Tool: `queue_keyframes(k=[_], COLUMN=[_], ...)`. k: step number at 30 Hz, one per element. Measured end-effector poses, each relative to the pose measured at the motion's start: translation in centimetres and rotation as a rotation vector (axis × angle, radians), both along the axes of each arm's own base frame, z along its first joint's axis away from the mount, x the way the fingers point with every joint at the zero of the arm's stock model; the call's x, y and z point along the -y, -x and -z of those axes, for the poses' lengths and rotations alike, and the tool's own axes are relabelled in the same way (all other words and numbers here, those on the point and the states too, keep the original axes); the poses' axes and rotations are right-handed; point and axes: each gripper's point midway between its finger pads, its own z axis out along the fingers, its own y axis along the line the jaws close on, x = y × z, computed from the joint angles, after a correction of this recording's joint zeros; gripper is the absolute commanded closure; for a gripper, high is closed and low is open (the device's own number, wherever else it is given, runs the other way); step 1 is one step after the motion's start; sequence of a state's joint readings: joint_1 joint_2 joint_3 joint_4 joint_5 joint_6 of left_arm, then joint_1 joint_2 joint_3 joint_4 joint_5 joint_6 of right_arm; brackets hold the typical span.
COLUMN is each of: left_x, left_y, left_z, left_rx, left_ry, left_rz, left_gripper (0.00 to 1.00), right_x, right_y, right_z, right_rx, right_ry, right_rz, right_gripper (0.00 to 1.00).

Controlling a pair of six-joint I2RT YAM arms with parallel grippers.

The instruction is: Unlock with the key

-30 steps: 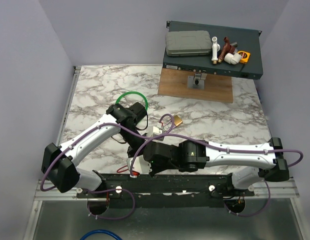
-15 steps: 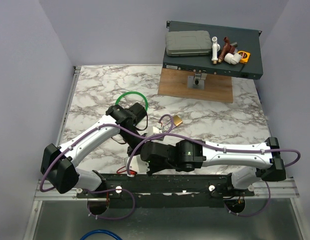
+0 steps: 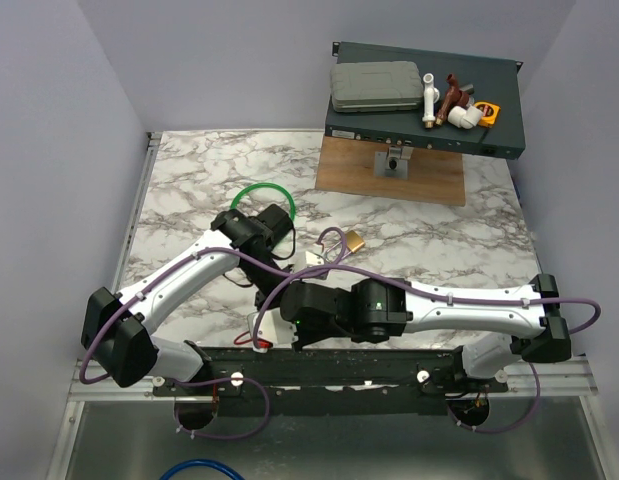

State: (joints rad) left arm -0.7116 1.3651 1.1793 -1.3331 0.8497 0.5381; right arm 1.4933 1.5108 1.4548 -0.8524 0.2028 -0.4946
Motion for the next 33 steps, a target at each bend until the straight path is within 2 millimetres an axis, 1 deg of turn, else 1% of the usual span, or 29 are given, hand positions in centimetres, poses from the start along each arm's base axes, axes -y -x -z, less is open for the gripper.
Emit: queue_keyframes(k=[5, 8, 10, 13, 18, 21, 23, 25, 26, 30, 33], left_x=[-0.2, -0.5, -0.8, -1.1, -1.6, -1.8, -2.1, -2.5, -2.6, -2.5, -2.5], left_y=[0.6, 1.5, 2.4, 3.0, 3.5, 3.7, 3.7, 3.7, 3.7, 3.8, 4.4], left_z=[-0.5, -1.4, -2.2, -2.9, -3.6, -4.0, -4.1, -4.6, -5.2, -8.9, -10.6], left_rx=[0.003, 0.006, 0.006, 0.023, 0.090, 0.127, 0.177, 0.263, 0.313, 0.568, 0.700], left_ry=[0.045, 0.100, 0.151, 0.200, 0.262, 0.283, 0.293, 0.316, 0.341, 0.478, 0.552], left_rz=[0.043, 0.089, 0.134, 0.179, 0.235, 0.253, 0.278, 0.319, 0.342, 0.466, 0.569], left_gripper=[1.00, 1.00, 1.00, 1.00, 1.00, 1.00, 1.00, 1.00, 1.00, 1.00, 1.00], right_x=[0.2, 0.5, 0.8, 1.2, 2.8, 3.1, 3.3, 3.8, 4.1, 6.1, 7.1], right_y=[0.1, 0.3, 0.5, 0.9, 2.0, 2.5, 2.7, 2.8, 2.9, 2.7, 2.4], right_z=[0.2, 0.0, -0.6, -2.6, -6.8, -8.3, -8.4, -8.2, -8.2, -8.6, -9.2], right_rx=[-0.006, -0.011, -0.012, -0.015, -0.032, -0.050, -0.061, -0.069, -0.073, -0.072, -0.064], right_ry=[-0.005, -0.035, -0.064, -0.151, -0.302, -0.341, -0.343, -0.343, -0.348, -0.396, -0.447], right_rz=[0.005, 0.000, -0.010, -0.040, -0.090, -0.102, -0.101, -0.096, -0.093, -0.062, -0.032], right_gripper=[0.99, 0.99, 0.99, 0.99, 0.99, 0.99, 0.99, 0.99, 0.99, 0.99, 0.99])
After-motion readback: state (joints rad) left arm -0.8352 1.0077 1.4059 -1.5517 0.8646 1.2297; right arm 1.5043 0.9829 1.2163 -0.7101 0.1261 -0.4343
